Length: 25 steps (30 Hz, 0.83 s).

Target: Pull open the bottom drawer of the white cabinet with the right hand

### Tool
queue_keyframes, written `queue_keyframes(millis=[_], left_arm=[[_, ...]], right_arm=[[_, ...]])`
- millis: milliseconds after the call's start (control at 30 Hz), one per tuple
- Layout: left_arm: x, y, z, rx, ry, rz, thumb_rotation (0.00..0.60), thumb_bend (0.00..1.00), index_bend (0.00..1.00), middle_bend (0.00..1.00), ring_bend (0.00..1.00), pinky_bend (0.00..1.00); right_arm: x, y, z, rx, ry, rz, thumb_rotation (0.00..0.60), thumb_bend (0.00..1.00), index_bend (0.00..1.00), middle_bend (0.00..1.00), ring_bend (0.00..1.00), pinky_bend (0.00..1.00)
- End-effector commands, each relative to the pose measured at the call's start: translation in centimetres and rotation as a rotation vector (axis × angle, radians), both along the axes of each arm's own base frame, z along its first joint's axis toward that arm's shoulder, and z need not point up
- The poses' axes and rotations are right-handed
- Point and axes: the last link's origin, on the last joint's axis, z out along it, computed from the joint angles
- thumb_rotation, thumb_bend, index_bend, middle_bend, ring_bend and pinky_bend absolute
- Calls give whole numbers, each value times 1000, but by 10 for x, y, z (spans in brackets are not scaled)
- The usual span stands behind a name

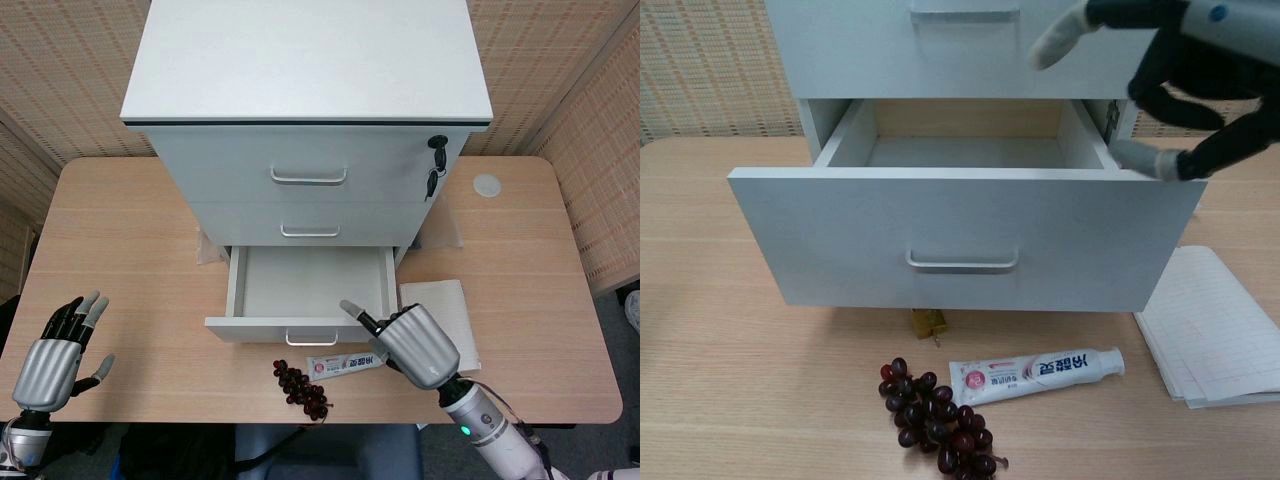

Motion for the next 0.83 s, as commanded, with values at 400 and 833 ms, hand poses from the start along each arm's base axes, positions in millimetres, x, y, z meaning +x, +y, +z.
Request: queue_keyframes(millis=[400,833], left_arm=[[8,6,-3,1,-1,-14,600,327,25,0,0,104],[16,2,-6,-2,-7,-21,600,327,25,0,0,104]], right_arm=[[-129,19,50,-147,42,-425,600,328,220,350,348,517],[-170,46,49,-128,11,-560,600,291,75,163,162,321]])
